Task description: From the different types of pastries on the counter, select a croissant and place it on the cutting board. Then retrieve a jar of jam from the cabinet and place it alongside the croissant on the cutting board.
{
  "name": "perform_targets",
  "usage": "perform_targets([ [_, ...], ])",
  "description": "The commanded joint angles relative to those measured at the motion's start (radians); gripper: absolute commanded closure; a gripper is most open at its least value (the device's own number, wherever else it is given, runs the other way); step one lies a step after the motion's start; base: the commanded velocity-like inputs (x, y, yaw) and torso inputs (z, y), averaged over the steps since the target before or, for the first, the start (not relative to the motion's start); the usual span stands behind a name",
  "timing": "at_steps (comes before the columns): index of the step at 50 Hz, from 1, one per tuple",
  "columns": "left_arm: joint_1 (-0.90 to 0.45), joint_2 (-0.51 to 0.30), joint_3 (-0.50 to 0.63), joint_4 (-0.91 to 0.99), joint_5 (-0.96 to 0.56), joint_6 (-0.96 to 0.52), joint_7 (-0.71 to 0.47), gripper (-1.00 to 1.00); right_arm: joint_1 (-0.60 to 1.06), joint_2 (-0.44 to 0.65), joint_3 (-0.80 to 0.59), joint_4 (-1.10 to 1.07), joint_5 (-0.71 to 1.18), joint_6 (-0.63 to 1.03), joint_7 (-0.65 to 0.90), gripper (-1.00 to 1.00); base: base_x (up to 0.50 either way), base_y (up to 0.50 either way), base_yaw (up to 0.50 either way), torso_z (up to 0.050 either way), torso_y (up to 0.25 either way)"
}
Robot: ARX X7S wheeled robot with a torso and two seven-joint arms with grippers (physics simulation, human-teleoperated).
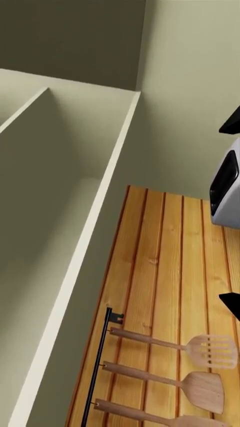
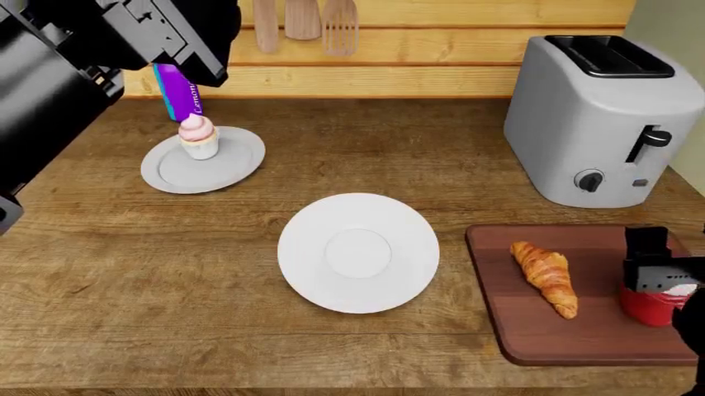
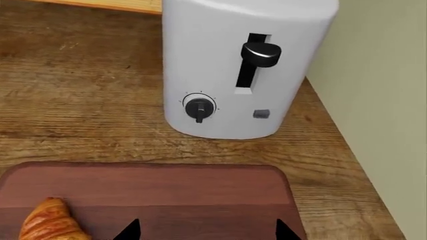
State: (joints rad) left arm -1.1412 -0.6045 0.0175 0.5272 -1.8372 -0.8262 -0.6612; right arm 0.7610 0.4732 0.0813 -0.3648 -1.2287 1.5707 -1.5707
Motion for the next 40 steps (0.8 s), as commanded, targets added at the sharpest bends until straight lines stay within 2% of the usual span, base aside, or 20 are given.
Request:
perform_targets([
  [1, 0.001, -0.003, 0.002, 0.003, -0.001, 0.005, -0.001, -1.0, 0.003, 0.006, 0.006, 0.004, 0.008, 0.0, 0.0, -1.0, 0.0, 0.0, 0.0, 0.0, 0.0],
  [14, -0.02, -0.002, 0.014, 0.003, -0.014, 0.008, -0.017, -1.0, 0.053, 0.058, 0.047, -0.011, 0.083, 0.0, 0.0, -1.0, 0.0, 0.0, 0.0, 0.0, 0.0],
  [29, -0.038, -0.004, 0.026, 0.004, -0.023, 0.012, -0.031, -1.0, 0.128, 0.193, 0.121, -0.073, 0.273, 0.0, 0.0, -1.0, 0.0, 0.0, 0.0, 0.0, 0.0],
  [37, -0.045, -0.011, 0.024, 0.013, -0.037, 0.017, -0.048, -1.0, 0.214, 0.173, 0.098, -0.073, 0.25, 0.0, 0.0, -1.0, 0.0, 0.0, 0.0, 0.0, 0.0],
  [40, -0.035, -0.011, 0.022, 0.004, -0.016, 0.015, -0.025, -1.0, 0.286, 0.079, 0.029, -0.054, 0.132, 0.0, 0.0, -1.0, 0.0, 0.0, 0.0, 0.0, 0.0],
])
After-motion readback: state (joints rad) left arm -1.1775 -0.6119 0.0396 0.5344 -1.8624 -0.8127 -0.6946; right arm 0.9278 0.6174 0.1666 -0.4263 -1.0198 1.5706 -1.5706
